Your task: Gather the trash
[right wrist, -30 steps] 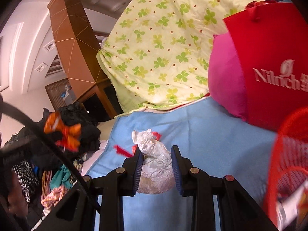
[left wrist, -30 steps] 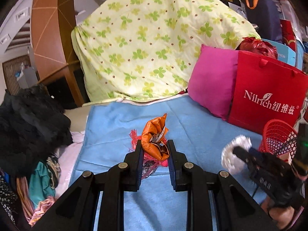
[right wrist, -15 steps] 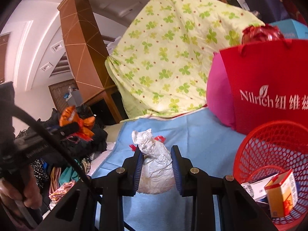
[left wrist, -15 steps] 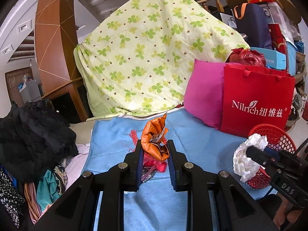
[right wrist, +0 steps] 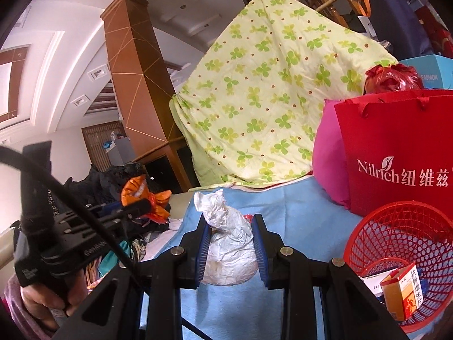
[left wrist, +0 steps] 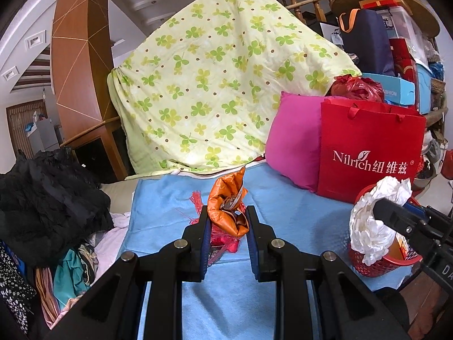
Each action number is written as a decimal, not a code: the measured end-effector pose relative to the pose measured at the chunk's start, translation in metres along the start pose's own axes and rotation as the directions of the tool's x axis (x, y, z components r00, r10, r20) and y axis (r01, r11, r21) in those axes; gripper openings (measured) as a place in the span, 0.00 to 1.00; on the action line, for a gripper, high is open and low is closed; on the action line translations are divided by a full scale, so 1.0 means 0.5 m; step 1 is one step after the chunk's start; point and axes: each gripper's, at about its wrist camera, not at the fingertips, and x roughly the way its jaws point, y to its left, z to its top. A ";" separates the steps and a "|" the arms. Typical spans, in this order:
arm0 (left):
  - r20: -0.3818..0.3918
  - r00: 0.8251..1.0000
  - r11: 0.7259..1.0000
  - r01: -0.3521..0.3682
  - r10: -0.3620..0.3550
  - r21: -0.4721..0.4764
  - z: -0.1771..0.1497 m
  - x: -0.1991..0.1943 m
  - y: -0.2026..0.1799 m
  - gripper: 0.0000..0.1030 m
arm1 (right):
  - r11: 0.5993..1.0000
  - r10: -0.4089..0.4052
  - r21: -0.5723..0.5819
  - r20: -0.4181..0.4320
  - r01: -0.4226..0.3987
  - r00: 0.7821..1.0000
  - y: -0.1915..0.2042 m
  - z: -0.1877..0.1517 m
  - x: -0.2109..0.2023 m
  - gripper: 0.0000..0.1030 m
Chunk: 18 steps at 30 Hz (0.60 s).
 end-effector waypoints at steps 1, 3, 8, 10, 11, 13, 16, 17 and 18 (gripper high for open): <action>0.000 1.000 1.000 0.001 -0.001 0.001 0.000 0.000 0.002 0.24 | 1.000 0.001 0.000 0.002 -0.001 1.000 0.001 0.002 -0.004 0.31; -0.002 1.000 1.000 0.005 -0.005 -0.001 -0.001 -0.001 0.001 0.24 | 1.000 0.000 -0.002 0.007 0.000 1.000 0.000 0.008 -0.008 0.31; -0.009 1.000 1.000 0.011 -0.012 -0.001 -0.007 -0.004 -0.008 0.24 | 1.000 0.000 -0.006 0.016 0.000 1.000 0.002 0.009 -0.023 0.31; -0.013 1.000 1.000 0.014 -0.014 -0.002 -0.010 -0.006 -0.011 0.24 | 1.000 0.000 -0.003 0.018 0.000 1.000 0.001 0.013 -0.026 0.31; -0.014 1.000 1.000 0.016 -0.016 -0.001 -0.011 -0.007 -0.013 0.24 | 1.000 0.000 -0.003 0.020 0.001 1.000 0.000 0.014 -0.028 0.31; -0.017 1.000 1.000 0.017 -0.017 -0.001 -0.011 -0.008 -0.018 0.24 | 1.000 0.001 -0.003 0.022 -0.001 1.000 0.000 0.014 -0.033 0.31; -0.017 1.000 1.000 0.017 -0.017 0.005 -0.012 -0.012 -0.024 0.24 | 1.000 0.001 -0.004 0.024 -0.001 1.000 0.000 0.014 -0.036 0.31; -0.017 1.000 1.000 0.018 -0.018 0.007 -0.011 -0.012 -0.026 0.24 | 1.000 0.002 -0.005 0.025 -0.002 1.000 0.000 0.015 -0.036 0.31; -0.017 1.000 1.000 0.018 -0.018 0.010 -0.011 -0.014 -0.029 0.24 | 1.000 0.002 -0.005 0.026 -0.002 1.000 0.002 0.013 -0.040 0.31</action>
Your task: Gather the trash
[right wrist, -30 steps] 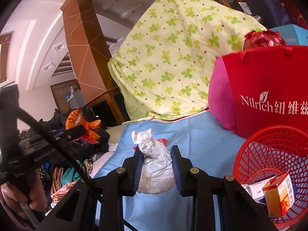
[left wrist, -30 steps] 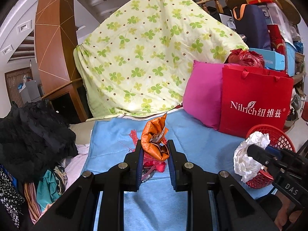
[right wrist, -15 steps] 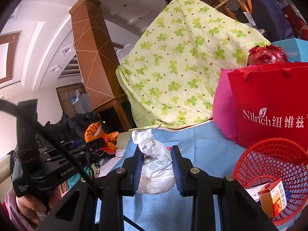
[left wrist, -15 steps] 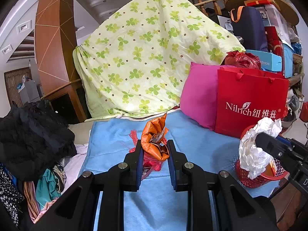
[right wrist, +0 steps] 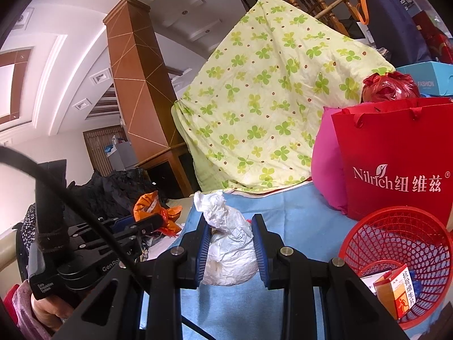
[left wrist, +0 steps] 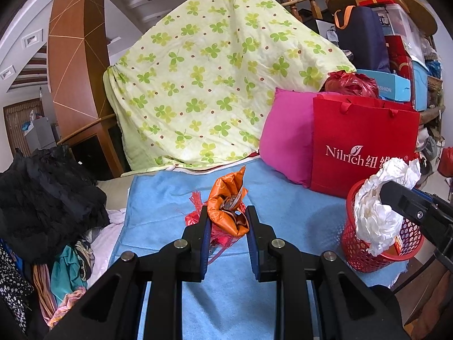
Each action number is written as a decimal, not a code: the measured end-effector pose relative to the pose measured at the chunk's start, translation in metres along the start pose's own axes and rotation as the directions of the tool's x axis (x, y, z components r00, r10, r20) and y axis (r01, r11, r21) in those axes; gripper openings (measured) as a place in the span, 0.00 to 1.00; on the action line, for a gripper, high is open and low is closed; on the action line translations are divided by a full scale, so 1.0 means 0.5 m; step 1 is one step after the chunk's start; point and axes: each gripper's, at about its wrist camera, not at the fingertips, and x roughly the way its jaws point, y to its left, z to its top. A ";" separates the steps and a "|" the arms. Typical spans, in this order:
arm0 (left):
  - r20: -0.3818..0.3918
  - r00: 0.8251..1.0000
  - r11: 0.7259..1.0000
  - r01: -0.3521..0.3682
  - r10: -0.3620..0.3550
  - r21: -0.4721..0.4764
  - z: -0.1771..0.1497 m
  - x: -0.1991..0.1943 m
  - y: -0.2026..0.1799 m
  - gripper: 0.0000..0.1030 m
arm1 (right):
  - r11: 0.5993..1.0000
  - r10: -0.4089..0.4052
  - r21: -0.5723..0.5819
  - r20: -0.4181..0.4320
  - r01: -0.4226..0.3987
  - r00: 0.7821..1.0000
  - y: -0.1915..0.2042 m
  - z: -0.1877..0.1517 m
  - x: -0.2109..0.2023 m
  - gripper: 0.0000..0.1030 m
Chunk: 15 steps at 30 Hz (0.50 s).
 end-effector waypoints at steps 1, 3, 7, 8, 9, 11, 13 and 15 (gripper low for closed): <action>0.000 1.000 1.000 0.001 -0.001 0.001 0.000 -0.001 -0.002 0.24 | 1.000 0.001 0.001 0.001 -0.001 1.000 0.000 0.000 -0.003 0.31; 0.001 1.000 1.000 0.001 -0.001 0.004 0.001 -0.003 -0.008 0.24 | 1.000 0.002 0.005 0.006 -0.002 1.000 -0.001 0.000 -0.008 0.31; 0.001 1.000 1.000 0.006 -0.006 0.010 0.002 -0.005 -0.018 0.24 | 1.000 0.000 0.007 0.014 0.000 1.000 -0.006 0.002 -0.020 0.31; 0.001 1.000 1.000 0.006 -0.007 0.013 0.003 -0.006 -0.019 0.24 | 1.000 0.000 0.008 0.017 -0.001 1.000 -0.007 0.003 -0.024 0.31; 0.002 1.000 1.000 0.008 -0.008 0.017 0.004 -0.007 -0.024 0.24 | 1.000 0.001 0.009 0.018 -0.001 1.000 -0.008 0.004 -0.026 0.31; 0.001 1.000 1.000 0.013 -0.013 0.020 0.005 -0.007 -0.027 0.24 | 1.000 -0.001 0.012 0.023 0.001 1.000 -0.010 0.004 -0.033 0.31; 0.001 1.000 1.000 0.015 -0.015 0.025 0.004 -0.008 -0.031 0.24 | 1.000 -0.003 0.015 0.026 0.003 1.000 -0.011 0.004 -0.039 0.31; 0.000 1.000 0.999 0.018 -0.018 0.030 0.005 -0.008 -0.035 0.24 | 1.000 -0.005 0.019 0.028 0.004 1.000 -0.013 0.006 -0.042 0.31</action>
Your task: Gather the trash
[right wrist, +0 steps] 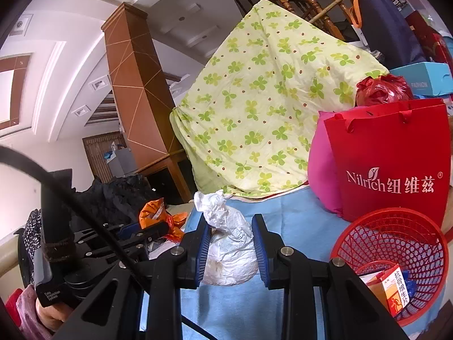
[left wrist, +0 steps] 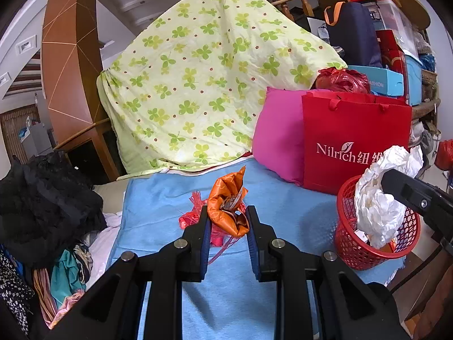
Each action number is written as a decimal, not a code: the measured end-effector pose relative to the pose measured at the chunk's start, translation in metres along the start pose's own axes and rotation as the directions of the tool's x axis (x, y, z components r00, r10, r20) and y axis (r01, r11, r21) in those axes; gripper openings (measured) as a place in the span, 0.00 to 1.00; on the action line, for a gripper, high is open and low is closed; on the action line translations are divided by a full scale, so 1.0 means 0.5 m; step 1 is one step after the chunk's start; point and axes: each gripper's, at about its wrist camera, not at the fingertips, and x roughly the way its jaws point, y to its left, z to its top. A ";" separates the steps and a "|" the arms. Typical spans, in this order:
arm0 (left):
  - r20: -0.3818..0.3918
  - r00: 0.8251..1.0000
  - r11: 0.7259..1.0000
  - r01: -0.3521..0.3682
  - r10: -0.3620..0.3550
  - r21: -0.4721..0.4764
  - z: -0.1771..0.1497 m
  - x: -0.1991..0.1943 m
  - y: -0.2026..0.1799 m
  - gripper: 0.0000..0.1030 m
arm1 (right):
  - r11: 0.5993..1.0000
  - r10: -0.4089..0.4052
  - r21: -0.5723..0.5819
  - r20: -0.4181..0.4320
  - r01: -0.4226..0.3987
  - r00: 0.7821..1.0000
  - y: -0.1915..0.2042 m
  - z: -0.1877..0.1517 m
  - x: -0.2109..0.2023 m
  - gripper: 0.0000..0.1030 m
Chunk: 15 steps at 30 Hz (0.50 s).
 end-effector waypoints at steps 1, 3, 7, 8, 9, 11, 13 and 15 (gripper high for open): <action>-0.001 1.000 1.000 0.002 -0.002 0.001 0.000 0.000 -0.002 0.24 | 1.000 -0.001 0.001 0.002 0.001 1.000 -0.002 0.002 -0.002 0.31; -0.003 1.000 1.000 0.003 -0.003 0.004 0.001 0.001 -0.004 0.25 | 1.000 -0.002 0.004 0.003 0.002 1.000 -0.003 0.003 -0.005 0.31; -0.009 1.000 1.000 0.009 -0.009 0.009 -0.001 0.004 -0.011 0.25 | 1.000 -0.009 0.006 0.003 0.009 1.000 -0.005 0.001 -0.011 0.31; -0.010 1.000 1.000 0.010 -0.010 0.010 0.000 0.005 -0.012 0.25 | 1.000 -0.009 0.010 0.002 0.009 1.000 -0.007 0.001 -0.011 0.31; -0.010 1.000 1.000 0.010 -0.010 0.012 -0.001 0.005 -0.014 0.25 | 1.000 -0.010 0.012 0.003 0.010 1.000 -0.006 0.000 -0.013 0.31; -0.011 1.000 1.000 0.012 -0.012 0.014 -0.001 0.005 -0.015 0.25 | 1.000 -0.013 0.014 0.006 0.013 1.000 -0.007 0.000 -0.016 0.31; -0.012 1.000 1.000 0.015 -0.015 0.013 0.000 0.005 -0.017 0.25 | 1.000 -0.016 0.014 0.009 0.016 1.000 -0.008 0.001 -0.020 0.31; -0.012 1.000 1.000 0.015 -0.015 0.017 0.000 0.006 -0.022 0.25 | 1.000 -0.017 0.015 0.011 0.017 1.000 -0.010 0.003 -0.022 0.31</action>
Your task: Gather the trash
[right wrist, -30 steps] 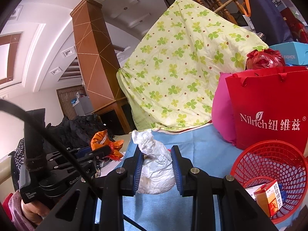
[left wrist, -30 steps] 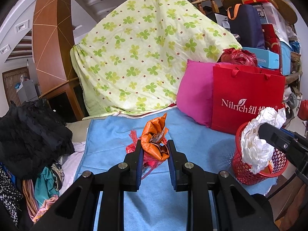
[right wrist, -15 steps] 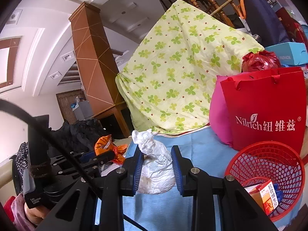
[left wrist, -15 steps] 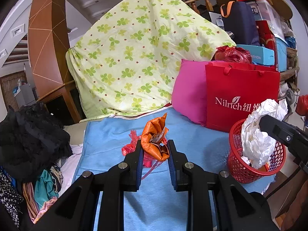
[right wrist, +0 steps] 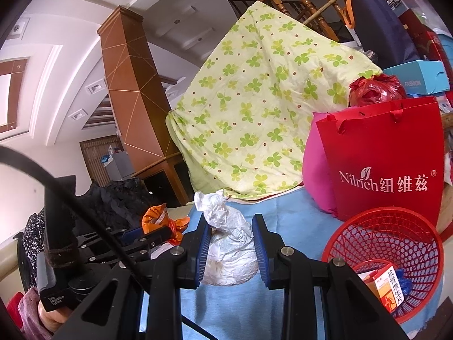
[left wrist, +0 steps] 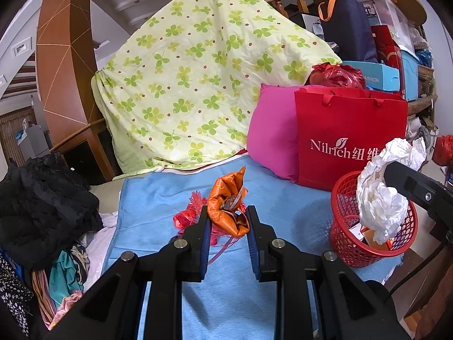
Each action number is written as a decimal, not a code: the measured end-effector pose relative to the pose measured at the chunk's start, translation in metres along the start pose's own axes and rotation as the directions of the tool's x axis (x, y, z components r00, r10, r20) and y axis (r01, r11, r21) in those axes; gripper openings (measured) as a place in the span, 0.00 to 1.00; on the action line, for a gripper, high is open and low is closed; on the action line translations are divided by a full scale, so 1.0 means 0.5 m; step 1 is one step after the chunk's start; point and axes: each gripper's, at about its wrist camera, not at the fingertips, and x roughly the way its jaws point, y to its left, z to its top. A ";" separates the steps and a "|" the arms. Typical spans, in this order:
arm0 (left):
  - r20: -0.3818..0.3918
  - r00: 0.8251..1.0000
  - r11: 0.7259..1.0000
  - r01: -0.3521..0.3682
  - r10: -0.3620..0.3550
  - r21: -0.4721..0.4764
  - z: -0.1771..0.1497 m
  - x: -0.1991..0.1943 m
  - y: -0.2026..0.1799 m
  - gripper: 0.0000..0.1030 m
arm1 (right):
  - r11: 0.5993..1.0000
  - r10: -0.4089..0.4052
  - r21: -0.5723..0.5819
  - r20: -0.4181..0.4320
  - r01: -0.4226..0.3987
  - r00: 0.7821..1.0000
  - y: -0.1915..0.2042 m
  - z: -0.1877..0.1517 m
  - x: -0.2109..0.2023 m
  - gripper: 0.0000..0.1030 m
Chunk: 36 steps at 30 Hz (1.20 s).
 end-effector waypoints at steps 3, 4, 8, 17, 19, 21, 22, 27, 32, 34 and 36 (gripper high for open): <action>-0.003 1.000 1.000 0.005 -0.005 0.002 0.000 0.002 -0.007 0.25 | 1.000 -0.003 0.004 0.002 0.003 1.000 -0.002 0.001 -0.004 0.31; -0.003 1.000 1.000 0.005 -0.005 0.004 0.000 0.003 -0.009 0.25 | 1.000 -0.004 0.004 0.003 0.004 1.000 -0.004 0.002 -0.005 0.31; -0.004 1.000 1.000 0.010 -0.010 0.009 0.003 0.005 -0.020 0.25 | 1.000 -0.010 0.007 0.010 0.010 1.000 -0.003 0.001 -0.013 0.31; -0.006 1.000 0.999 0.023 -0.023 0.025 0.005 0.008 -0.041 0.25 | 1.000 -0.021 0.018 0.019 0.021 1.000 -0.009 0.003 -0.031 0.31; -0.007 1.000 0.999 0.025 -0.025 0.027 0.006 0.007 -0.046 0.25 | 1.000 -0.023 0.018 0.021 0.023 1.000 -0.010 0.002 -0.035 0.31; -0.007 1.000 0.999 0.026 -0.026 0.032 0.007 0.009 -0.049 0.25 | 0.999 -0.025 0.022 0.022 0.025 0.999 -0.012 0.004 -0.037 0.31; -0.007 1.000 0.999 0.028 -0.028 0.034 0.007 0.009 -0.050 0.25 | 0.999 -0.026 0.023 0.023 0.026 0.999 -0.013 0.004 -0.038 0.31; -0.008 0.999 0.998 0.034 -0.034 0.047 0.011 0.011 -0.061 0.25 | 0.999 -0.032 0.035 0.026 0.032 0.999 -0.022 0.003 -0.042 0.31; -0.009 0.999 0.997 0.041 -0.041 0.061 0.013 0.013 -0.074 0.25 | 0.998 -0.040 0.046 0.030 0.038 0.999 -0.033 0.004 -0.049 0.31; -0.012 0.999 0.997 0.045 -0.045 0.065 0.013 0.015 -0.080 0.25 | 0.998 -0.043 0.052 0.032 0.041 0.999 -0.037 0.003 -0.052 0.31; -0.014 0.999 0.996 0.048 -0.047 0.072 0.014 0.016 -0.088 0.25 | 0.997 -0.047 0.055 0.035 0.045 0.998 -0.039 0.002 -0.056 0.31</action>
